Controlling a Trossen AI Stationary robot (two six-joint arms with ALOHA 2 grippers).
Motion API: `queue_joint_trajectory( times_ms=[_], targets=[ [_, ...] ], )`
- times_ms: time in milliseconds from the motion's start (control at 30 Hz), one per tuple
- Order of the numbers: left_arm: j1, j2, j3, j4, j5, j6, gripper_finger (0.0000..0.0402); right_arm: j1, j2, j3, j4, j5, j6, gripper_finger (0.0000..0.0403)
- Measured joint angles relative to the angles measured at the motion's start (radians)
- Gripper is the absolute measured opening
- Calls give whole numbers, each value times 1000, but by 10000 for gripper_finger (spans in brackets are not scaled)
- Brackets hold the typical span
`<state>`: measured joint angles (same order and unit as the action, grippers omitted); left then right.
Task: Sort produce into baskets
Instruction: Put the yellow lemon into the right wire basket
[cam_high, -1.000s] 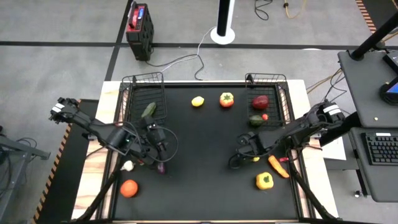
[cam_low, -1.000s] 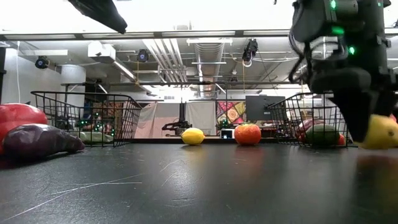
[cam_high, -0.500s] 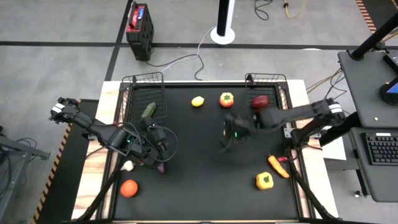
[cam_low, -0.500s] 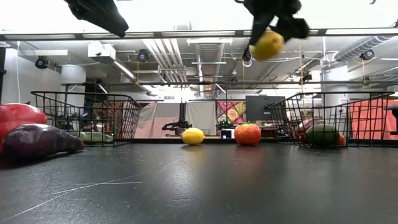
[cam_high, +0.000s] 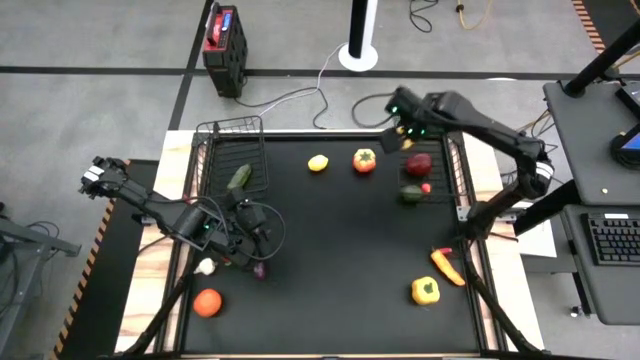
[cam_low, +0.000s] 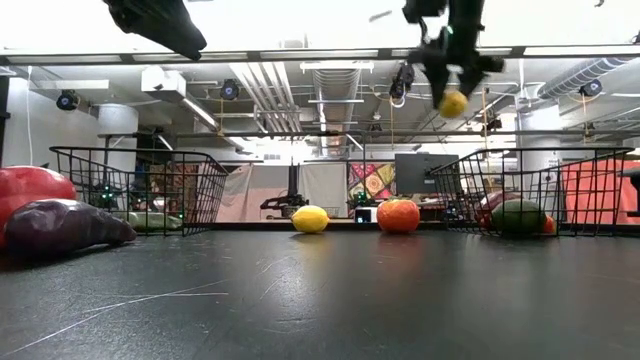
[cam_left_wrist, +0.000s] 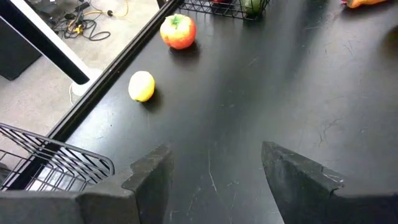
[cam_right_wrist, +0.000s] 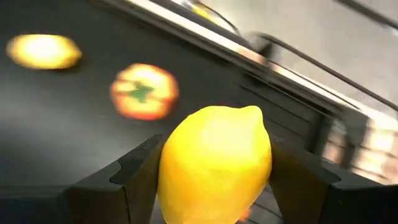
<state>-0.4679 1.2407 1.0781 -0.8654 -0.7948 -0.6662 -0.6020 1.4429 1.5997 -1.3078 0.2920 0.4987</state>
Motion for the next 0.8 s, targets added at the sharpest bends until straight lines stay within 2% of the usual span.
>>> queue_joint_trajectory(
  times_ms=[100,200,500,800],
  targets=[
    [0,0,-1,0,0,0,223,-96,1,-28,-27,0,-6,246],
    [0,0,-2,-1,0,0,223,-146,1,-66,-20,0,-14,246],
    [0,0,-6,-2,0,-1,223,-165,1,-208,155,-3,-40,247],
    [0,0,-6,-2,0,-1,223,-214,-1,-322,193,-3,-40,247]
  ],
)
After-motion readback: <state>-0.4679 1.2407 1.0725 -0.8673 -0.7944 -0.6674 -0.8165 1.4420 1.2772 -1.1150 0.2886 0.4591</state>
